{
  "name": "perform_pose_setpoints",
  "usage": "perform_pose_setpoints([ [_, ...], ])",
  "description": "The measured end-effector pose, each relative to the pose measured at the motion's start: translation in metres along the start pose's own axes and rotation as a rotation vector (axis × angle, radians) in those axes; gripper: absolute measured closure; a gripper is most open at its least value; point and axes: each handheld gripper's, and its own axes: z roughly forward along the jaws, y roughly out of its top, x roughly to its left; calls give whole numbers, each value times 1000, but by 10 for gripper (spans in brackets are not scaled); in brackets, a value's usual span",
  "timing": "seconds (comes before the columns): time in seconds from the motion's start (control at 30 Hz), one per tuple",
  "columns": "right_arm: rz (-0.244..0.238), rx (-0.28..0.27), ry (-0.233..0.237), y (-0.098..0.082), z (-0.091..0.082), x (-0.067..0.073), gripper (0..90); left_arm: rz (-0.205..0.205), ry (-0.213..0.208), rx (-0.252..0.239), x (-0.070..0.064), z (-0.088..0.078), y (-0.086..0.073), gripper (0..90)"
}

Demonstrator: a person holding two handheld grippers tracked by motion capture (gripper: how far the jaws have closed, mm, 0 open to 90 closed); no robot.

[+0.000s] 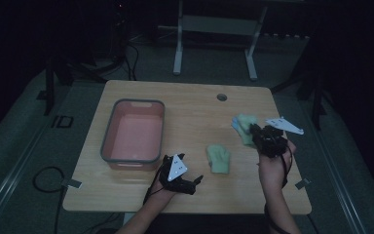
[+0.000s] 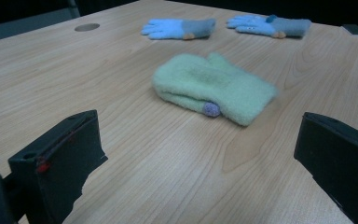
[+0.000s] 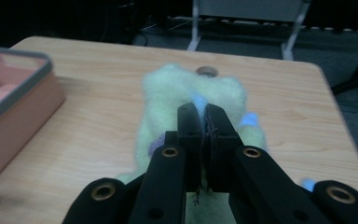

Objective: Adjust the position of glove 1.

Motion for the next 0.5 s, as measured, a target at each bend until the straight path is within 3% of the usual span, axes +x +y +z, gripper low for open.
perform_pose_setpoints([
  [0.2,11,54,43,-11,15,28,864,4,3,-8,0,-1,0,12],
  [0.33,4,97,43,-23,24,43,865,-8,5,-11,0,-1,-1,11],
  [0.5,18,129,26,-36,35,52,865,-23,5,-23,1,-2,-1,12],
])
